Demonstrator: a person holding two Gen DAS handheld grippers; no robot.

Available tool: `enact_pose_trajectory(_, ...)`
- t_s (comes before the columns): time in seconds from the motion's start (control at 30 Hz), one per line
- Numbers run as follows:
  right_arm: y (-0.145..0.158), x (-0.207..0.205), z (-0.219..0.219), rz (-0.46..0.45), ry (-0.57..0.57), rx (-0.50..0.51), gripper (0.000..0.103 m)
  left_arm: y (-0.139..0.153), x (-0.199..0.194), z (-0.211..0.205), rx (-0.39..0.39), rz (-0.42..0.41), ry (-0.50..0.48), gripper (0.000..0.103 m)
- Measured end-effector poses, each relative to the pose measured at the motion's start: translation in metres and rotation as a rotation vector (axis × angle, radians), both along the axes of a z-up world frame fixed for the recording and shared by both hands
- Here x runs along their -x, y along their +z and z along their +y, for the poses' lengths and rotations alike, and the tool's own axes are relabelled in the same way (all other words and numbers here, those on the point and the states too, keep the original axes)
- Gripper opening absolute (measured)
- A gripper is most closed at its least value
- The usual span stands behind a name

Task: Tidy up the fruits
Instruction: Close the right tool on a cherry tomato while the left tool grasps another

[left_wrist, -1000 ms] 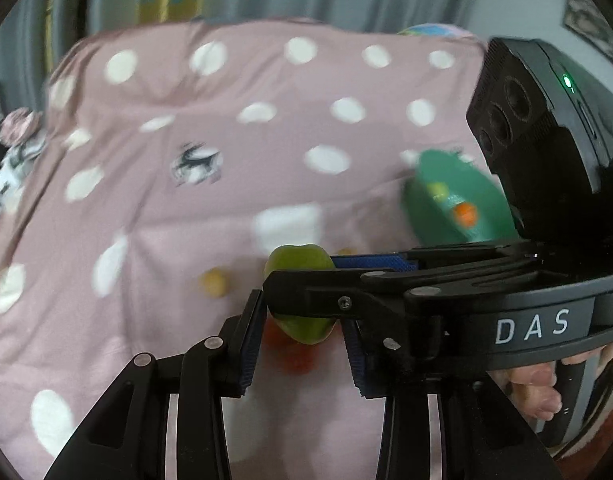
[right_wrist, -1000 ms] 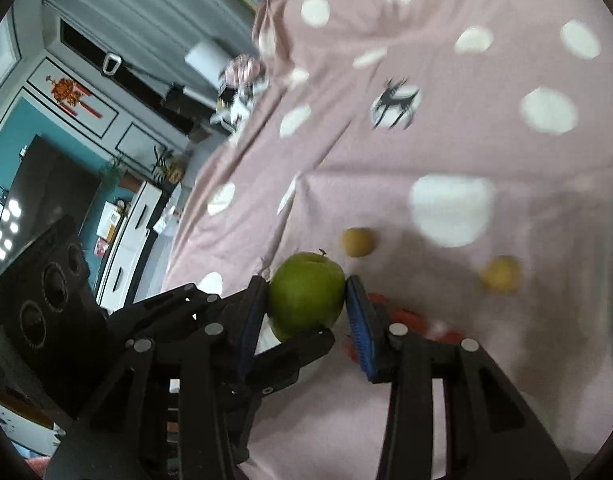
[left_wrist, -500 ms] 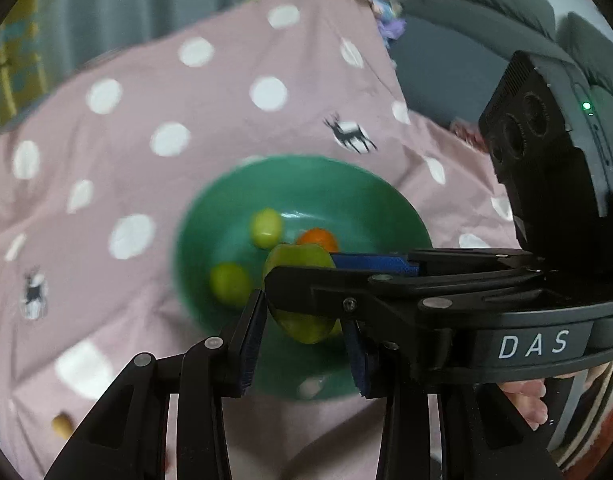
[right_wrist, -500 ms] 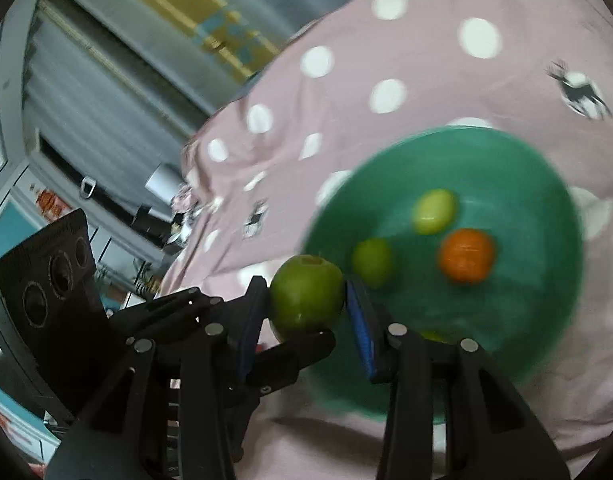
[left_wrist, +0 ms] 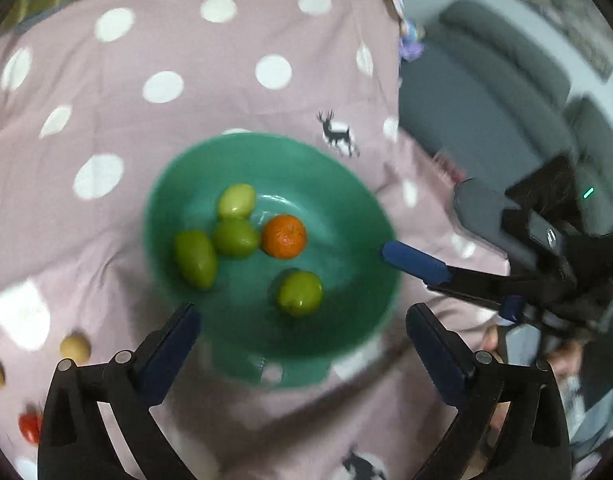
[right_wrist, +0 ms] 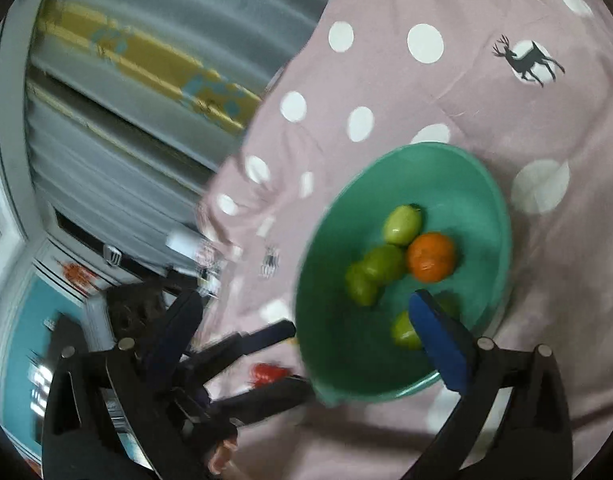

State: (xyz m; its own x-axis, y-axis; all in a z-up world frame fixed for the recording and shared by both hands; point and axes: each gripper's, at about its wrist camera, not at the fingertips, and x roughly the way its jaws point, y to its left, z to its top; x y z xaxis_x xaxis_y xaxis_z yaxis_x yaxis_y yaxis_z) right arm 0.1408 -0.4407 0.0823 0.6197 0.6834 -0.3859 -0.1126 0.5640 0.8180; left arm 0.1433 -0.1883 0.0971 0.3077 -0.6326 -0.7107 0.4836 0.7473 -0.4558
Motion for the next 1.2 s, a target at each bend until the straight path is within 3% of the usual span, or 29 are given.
enact_pose_trajectory(0.07,0.011,0.011,0.000,-0.031,-0.035,0.041,0.103,0.001,0.010,0.033,0.046,0.067,0.025,0.102)
enact_pose_trajectory(0.17,0.025,0.024,0.027,-0.055,-0.060,0.236,0.103,-0.002,0.022,0.084,0.019,0.086,0.134,0.102)
enact_pose_trajectory(0.27,0.024,0.030,0.075,-0.055,0.027,0.365,0.103,-0.018,0.034,0.148,-0.013,0.114,0.303,0.102)
enact_pose_trajectory(0.37,0.015,0.034,0.114,-0.031,0.105,0.404,0.103,-0.041,0.038,0.209,-0.031,0.173,0.480,0.102)
enact_pose_trajectory(0.47,0.006,0.042,0.163,-0.059,0.179,0.501,0.103,-0.059,0.041,0.240,-0.078,0.177,0.570,0.102)
enact_pose_trajectory(0.6,-0.001,0.045,0.222,-0.152,0.284,0.663,0.103,-0.076,0.046,0.238,-0.049,0.130,0.472,0.102)
enact_pose_trajectory(0.7,-0.021,0.032,0.247,-0.107,0.363,0.676,0.098,-0.075,0.059,0.227,-0.164,-0.009,0.419,0.102)
enact_pose_trajectory(0.8,-0.032,0.028,0.254,-0.112,0.408,0.732,0.091,-0.074,0.063,0.211,-0.204,-0.069,0.356,0.102)
enact_pose_trajectory(0.87,-0.034,0.028,0.252,-0.122,0.405,0.768,0.090,-0.075,0.067,0.203,-0.274,-0.120,0.357,0.102)
enact_pose_trajectory(0.97,-0.038,0.022,0.243,-0.064,0.382,0.747,0.087,-0.074,0.066,0.199,-0.279,-0.136,0.350,0.102)
enact_pose_trajectory(1.0,-0.039,0.020,0.240,-0.050,0.393,0.714,0.081,-0.073,0.065,0.198,-0.281,-0.143,0.349,0.102)
enact_pose_trajectory(1.07,-0.037,0.020,0.242,-0.072,0.428,0.688,0.072,-0.073,0.064,0.196,-0.275,-0.144,0.338,0.099)
enact_pose_trajectory(1.13,-0.034,0.024,0.249,-0.150,0.457,0.743,0.069,-0.076,0.064,0.190,-0.292,-0.144,0.297,0.087)
enact_pose_trajectory(1.2,-0.039,0.019,0.249,-0.155,0.480,0.775,0.069,-0.082,0.061,0.177,-0.345,-0.119,0.217,0.086)
